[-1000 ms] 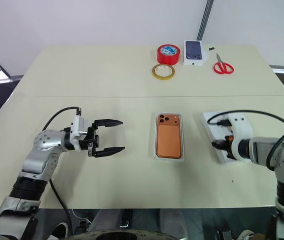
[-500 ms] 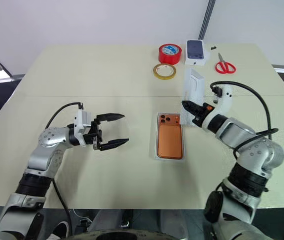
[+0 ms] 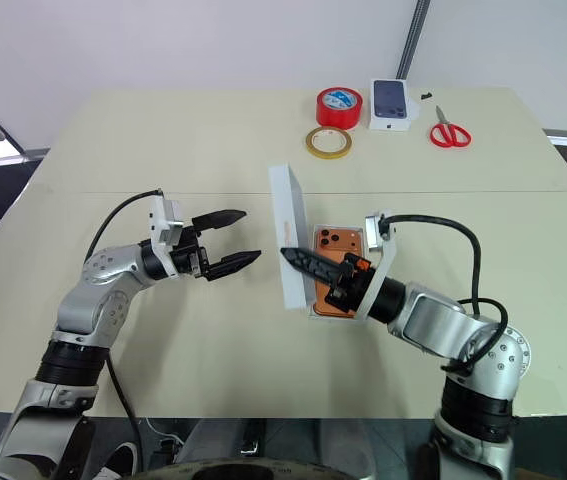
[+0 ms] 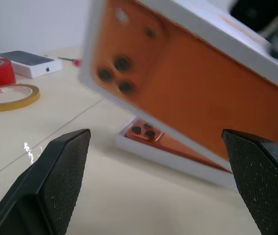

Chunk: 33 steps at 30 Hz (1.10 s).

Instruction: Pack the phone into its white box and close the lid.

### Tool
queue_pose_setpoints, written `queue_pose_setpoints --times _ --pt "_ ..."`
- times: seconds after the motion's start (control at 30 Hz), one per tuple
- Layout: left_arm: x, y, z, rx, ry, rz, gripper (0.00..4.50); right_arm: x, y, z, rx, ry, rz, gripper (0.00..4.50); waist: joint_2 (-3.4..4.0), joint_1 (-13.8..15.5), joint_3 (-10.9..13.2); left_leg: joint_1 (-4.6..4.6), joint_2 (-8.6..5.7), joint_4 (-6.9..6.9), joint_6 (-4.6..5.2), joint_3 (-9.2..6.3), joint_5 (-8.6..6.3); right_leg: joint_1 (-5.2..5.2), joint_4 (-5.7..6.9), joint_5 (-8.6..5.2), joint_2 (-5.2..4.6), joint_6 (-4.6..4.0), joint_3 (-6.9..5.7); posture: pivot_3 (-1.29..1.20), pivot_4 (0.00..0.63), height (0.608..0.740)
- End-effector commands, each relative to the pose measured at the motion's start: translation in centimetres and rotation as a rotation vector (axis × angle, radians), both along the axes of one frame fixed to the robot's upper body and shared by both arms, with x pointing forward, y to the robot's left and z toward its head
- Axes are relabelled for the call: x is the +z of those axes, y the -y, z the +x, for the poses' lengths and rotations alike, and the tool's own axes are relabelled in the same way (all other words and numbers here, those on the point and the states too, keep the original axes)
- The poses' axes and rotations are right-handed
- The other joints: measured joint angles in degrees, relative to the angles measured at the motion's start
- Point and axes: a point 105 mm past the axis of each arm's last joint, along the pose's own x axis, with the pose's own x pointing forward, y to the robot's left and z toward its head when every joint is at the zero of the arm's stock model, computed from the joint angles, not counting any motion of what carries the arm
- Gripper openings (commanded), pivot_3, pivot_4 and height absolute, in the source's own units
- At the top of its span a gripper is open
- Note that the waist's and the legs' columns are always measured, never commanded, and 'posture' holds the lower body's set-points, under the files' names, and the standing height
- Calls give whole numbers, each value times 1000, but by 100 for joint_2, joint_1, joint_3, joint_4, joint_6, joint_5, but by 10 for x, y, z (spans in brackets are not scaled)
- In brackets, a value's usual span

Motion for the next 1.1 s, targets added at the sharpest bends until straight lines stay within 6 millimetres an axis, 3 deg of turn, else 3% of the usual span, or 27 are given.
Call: queue_pose_setpoints --times 0.03,0.2,0.23,0.3,0.53,0.57,0.77,0.9,1.0,1.1 --pt "19 1 -6 -24 52 -29 4500 11 -9 -6 19 -32 91 33 0 -3 0 1 1 0 0 0 0 1 0 0 1 0 0 0 150 740" --pt "15 -3 -11 -46 18 -25 4500 1 -14 -1 7 -108 103 33 -1 19 0 1 1 0 0 0 0 4 -6 0 2 1 0 0 150 740" --pt "12 -4 -13 -51 11 -21 4260 -2 -14 4 -9 -127 102 6 -1 23 0 1 1 0 0 0 0 5 -9 0 2 1 0 0 150 740" --pt "5 -3 -16 -64 -6 -7 3668 -4 -13 10 -27 -146 102 0 0 30 0 1 1 0 0 0 0 7 -12 0 2 1 0 0 150 740" --pt "-22 8 -19 -42 -35 35 284 -18 -5 25 -104 -213 97 0 -1 54 0 -1 2 -1 3 -1 -2 10 -25 0 1 0 0 0 150 740" --pt "-27 12 -17 -29 -34 39 18 -21 -5 26 -112 -223 89 0 -1 61 1 -2 2 -2 4 -1 -2 13 -30 0 0 0 0 0 150 740" --pt "-43 38 -11 -36 -48 28 18 -34 1 34 -154 -234 14 0 -2 55 1 -3 3 -2 9 -1 -5 17 -40 0 0 0 0 0 150 740" --pt "-48 50 -5 -46 -53 21 18 -29 4 37 -161 -210 20 0 -1 53 1 -2 4 -3 9 -1 -5 16 -40 0 0 0 -1 0 150 740" --pt "-46 58 -1 -56 -42 13 0 -25 8 36 -163 -198 41 910 -2 61 1 -3 4 -3 10 -1 -6 18 -42 0 0 0 0 0 150 740" --pt "-44 63 1 -68 -37 3 0 -25 19 37 -197 -175 14 2442 -2 61 1 -7 4 -3 12 -1 -7 16 -45 0 0 1 -1 0 150 740"
